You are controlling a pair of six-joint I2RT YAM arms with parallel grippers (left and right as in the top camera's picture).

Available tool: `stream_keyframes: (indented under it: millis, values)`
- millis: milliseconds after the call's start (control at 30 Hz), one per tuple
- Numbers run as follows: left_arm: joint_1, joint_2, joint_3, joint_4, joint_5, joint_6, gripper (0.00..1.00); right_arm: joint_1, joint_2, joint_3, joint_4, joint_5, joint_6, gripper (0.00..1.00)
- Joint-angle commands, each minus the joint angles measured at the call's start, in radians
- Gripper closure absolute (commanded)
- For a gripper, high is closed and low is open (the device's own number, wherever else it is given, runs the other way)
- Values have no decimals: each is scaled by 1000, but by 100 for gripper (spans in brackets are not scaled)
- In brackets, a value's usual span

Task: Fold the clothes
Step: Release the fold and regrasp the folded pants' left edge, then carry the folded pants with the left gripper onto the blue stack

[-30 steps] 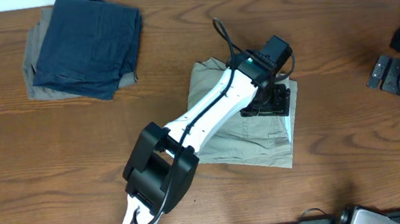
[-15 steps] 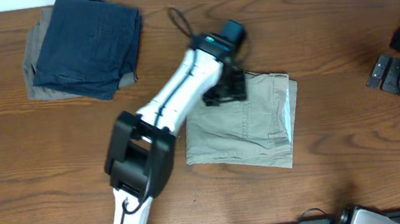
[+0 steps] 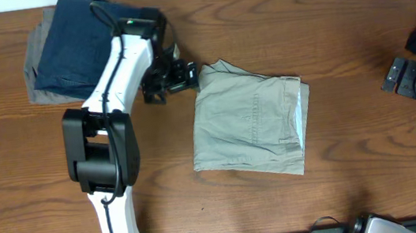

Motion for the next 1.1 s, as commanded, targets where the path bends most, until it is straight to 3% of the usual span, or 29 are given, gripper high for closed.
stream_keyframes:
  millis: [0, 200, 533, 600, 733, 867, 1067]
  values:
    - [0, -18, -93, 34, 103, 97, 2, 6, -9, 10, -2, 3, -12, 1]
    - [-1, -18, -237, 172, 261, 163, 2, 6, -9, 10, -2, 3, -12, 1]
    - [-20, -18, -341, 321, 392, 151, 4, 6, -9, 10, -2, 3, -12, 1]
    - [-31, -18, -349, 337, 391, 151, 13, 6, -9, 10, -2, 3, -12, 1]
    - [-40, -18, -349, 364, 389, 142, 54, 6, -9, 10, -2, 3, -13, 1]
    - [-38, -19, -346, 370, 232, -19, 94, 6, -9, 10, -2, 3, -13, 1]
    - [-37, -29, -297, 351, 112, -38, 94, 6, -9, 10, -2, 3, -13, 1]
